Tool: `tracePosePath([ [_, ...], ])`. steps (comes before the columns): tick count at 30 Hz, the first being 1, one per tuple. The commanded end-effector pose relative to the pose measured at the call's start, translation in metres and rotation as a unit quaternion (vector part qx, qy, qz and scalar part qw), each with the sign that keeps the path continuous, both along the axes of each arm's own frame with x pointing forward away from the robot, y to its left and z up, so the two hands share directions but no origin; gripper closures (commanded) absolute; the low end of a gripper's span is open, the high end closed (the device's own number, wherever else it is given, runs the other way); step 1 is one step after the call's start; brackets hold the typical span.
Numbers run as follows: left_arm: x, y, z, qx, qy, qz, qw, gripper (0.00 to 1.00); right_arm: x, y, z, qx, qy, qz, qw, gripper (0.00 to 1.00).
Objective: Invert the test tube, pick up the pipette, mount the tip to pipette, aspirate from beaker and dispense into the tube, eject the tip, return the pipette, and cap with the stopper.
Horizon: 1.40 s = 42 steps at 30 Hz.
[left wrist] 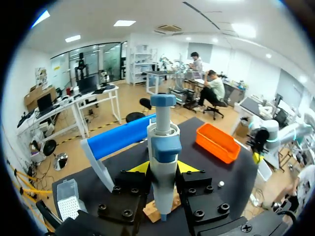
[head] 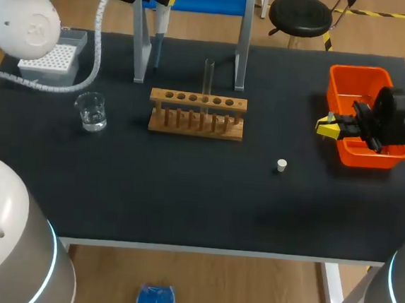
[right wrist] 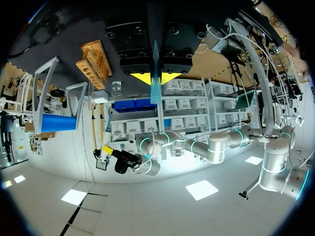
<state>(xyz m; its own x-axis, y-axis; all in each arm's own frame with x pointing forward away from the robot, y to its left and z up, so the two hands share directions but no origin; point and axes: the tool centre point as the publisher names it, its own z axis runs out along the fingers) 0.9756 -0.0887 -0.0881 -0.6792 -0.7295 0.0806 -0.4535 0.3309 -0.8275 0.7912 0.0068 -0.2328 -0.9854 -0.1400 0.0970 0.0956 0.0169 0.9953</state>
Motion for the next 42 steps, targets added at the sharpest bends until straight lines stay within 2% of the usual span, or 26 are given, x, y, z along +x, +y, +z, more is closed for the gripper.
tracePosePath([
  [1,-0.026,0.01,0.008,-0.041,0.015,-0.091,0.995,1.0,-0.001,-0.001,0.001,-0.001,0.0,0.001,1.0,1.0],
  [2,-0.033,0.007,0.011,-0.042,0.011,-0.109,0.993,1.0,-0.001,-0.001,0.001,-0.001,0.0,0.001,1.0,1.0],
  [5,-0.05,0.002,0.016,-0.004,0.01,-0.114,0.993,1.0,-0.001,-0.001,0.001,-0.001,0.0,0.001,1.0,1.0],
  [7,-0.055,0.003,0.014,0.06,0.04,-0.068,0.995,1.0,-0.001,-0.001,0.001,-0.001,0.0,0.001,1.0,1.0],
  [26,-0.055,0.003,0.014,0.06,0.04,-0.068,0.995,1.0,-0.001,-0.001,0.001,-0.001,0.0,0.001,1.0,1.0],
  [27,-0.055,-0.003,0.018,0.062,0.029,-0.085,0.994,1.0,-0.001,-0.001,0.001,-0.001,0.0,0.001,1.0,1.0],
  [29,-0.053,-0.015,0.027,0.039,-0.015,-0.129,0.991,1.0,-0.001,-0.001,0.001,-0.001,0.0,0.001,1.0,1.0],
  [30,-0.054,-0.02,0.031,0.045,-0.023,-0.141,0.989,1.0,-0.001,-0.001,0.001,-0.001,0.0,0.001,1.0,1.0],
  [32,-0.056,-0.027,0.039,0.028,-0.055,-0.167,0.984,1.0,-0.001,-0.001,0.001,-0.001,0.0,0.001,1.0,1.0],
  [37,-0.065,-0.036,0.059,0.012,-0.087,-0.209,0.974,1.0,-0.001,-0.001,0.001,-0.001,0.0,0.001,1.0,1.0],
  [42,-0.08,-0.047,0.078,-0.002,-0.1,-0.236,0.966,1.0,-0.001,-0.001,0.001,-0.001,0.0,0.001,1.0,1.0],
])
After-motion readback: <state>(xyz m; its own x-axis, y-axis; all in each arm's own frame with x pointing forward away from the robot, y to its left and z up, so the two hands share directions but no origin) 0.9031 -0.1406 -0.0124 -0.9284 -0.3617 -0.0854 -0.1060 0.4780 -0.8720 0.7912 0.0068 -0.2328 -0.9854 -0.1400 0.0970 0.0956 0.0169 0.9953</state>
